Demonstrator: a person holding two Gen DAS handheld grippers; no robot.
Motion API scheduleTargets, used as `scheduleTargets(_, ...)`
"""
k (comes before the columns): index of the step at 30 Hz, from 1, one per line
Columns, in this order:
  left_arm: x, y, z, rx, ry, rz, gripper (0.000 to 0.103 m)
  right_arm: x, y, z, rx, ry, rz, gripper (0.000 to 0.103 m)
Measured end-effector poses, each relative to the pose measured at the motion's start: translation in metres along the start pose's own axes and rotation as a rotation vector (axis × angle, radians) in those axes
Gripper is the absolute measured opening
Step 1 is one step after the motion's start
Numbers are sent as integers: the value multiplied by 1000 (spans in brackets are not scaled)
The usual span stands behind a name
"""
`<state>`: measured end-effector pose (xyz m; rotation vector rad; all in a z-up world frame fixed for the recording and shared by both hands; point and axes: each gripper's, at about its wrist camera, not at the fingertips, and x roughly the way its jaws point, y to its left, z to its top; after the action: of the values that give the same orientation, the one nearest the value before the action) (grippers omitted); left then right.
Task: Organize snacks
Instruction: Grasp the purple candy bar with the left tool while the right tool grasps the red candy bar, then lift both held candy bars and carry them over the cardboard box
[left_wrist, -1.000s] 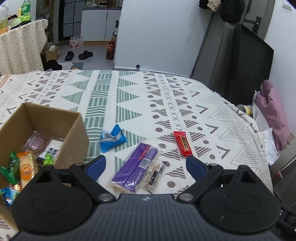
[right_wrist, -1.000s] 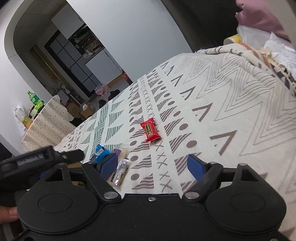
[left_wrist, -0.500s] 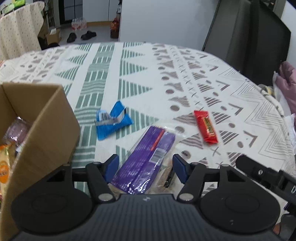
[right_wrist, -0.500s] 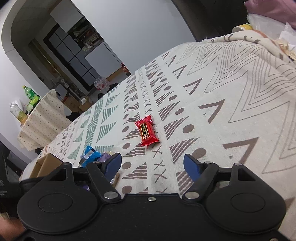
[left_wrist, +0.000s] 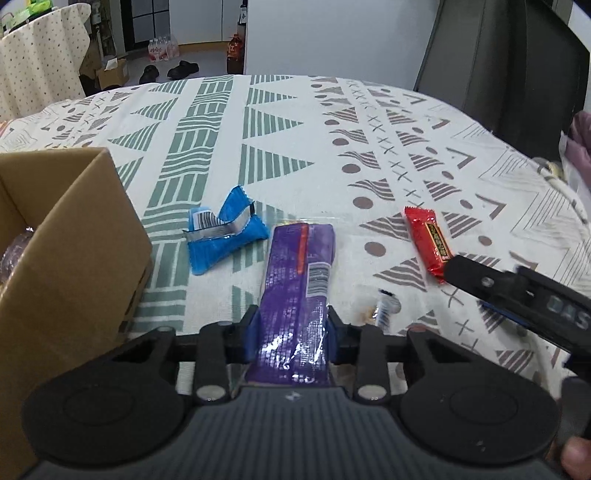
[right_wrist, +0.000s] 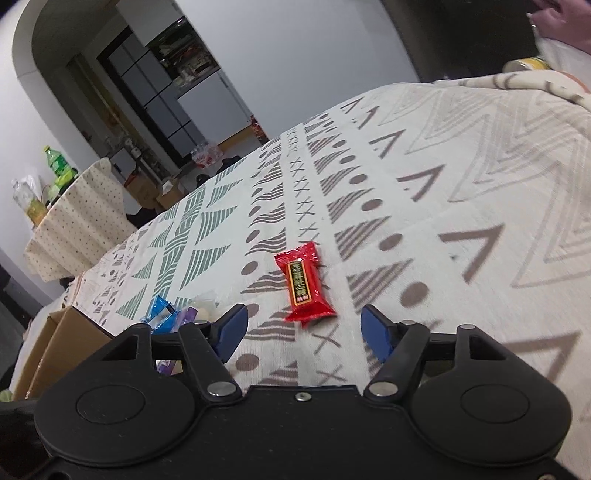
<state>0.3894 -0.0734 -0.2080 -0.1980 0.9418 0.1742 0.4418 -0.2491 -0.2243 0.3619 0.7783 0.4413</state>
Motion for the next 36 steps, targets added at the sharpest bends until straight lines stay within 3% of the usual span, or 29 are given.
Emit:
scheduleTargets(7, -3, 6, 2, -58, -21, -7, 31, 15, 11, 4, -91, -7, -49, 62)
scheduleTargets(10, -8, 10, 5, -79, -41, -6, 31, 19, 16, 4, -119, -1, -70, 55)
scheduleTargets(15, -14, 15, 10, -99, -63, 0, 31, 21, 19, 3, -160, 7, -123, 29)
scheduleTargets(18, -16, 16, 11, -103, -66, -2, 31, 18, 19, 3, -161, 10, -134, 21)
scheduleTargets(24, -24, 13, 10, -93, -81, -6, 31, -1, 20, -5, -158, 17, -168, 19)
scheduleTargets(36, -62, 6, 5, -58, -109, -57, 31, -62, 22, -17, -3, 20, -170, 19)
